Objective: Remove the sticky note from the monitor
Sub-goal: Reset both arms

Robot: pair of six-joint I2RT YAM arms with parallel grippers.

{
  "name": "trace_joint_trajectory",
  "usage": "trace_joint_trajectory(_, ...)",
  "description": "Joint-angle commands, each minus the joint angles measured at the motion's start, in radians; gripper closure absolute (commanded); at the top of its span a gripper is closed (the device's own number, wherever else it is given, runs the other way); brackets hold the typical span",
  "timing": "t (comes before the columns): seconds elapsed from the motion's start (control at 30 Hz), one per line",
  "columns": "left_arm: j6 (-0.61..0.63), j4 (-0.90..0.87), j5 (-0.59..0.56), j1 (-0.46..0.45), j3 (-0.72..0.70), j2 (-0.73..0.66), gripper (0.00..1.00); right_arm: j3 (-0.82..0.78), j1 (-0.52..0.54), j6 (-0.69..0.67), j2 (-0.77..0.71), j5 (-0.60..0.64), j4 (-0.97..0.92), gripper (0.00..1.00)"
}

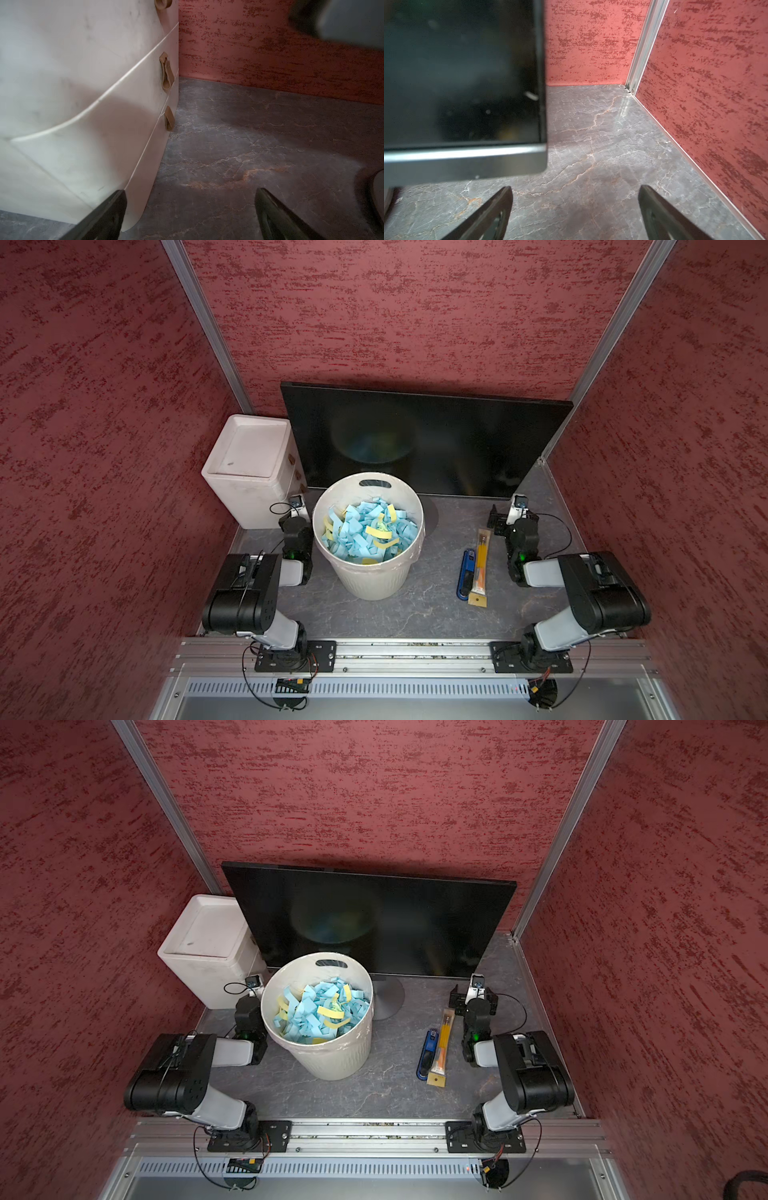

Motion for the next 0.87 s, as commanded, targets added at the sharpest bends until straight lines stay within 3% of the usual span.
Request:
trace_joint_trajectory(0.0, 0.004, 0.01, 0.025, 0.006, 0.018, -0.003, 0.0, 0.018, -0.008, 0.018, 0.0, -0.036, -0.019, 0.01)
trace_joint_trajectory(0.83, 0.004, 0.013, 0.024, 0.007, 0.018, -0.004, 0.0, 0.02, -0.008, 0.019, -0.001, -0.04, -0.021, 0.02)
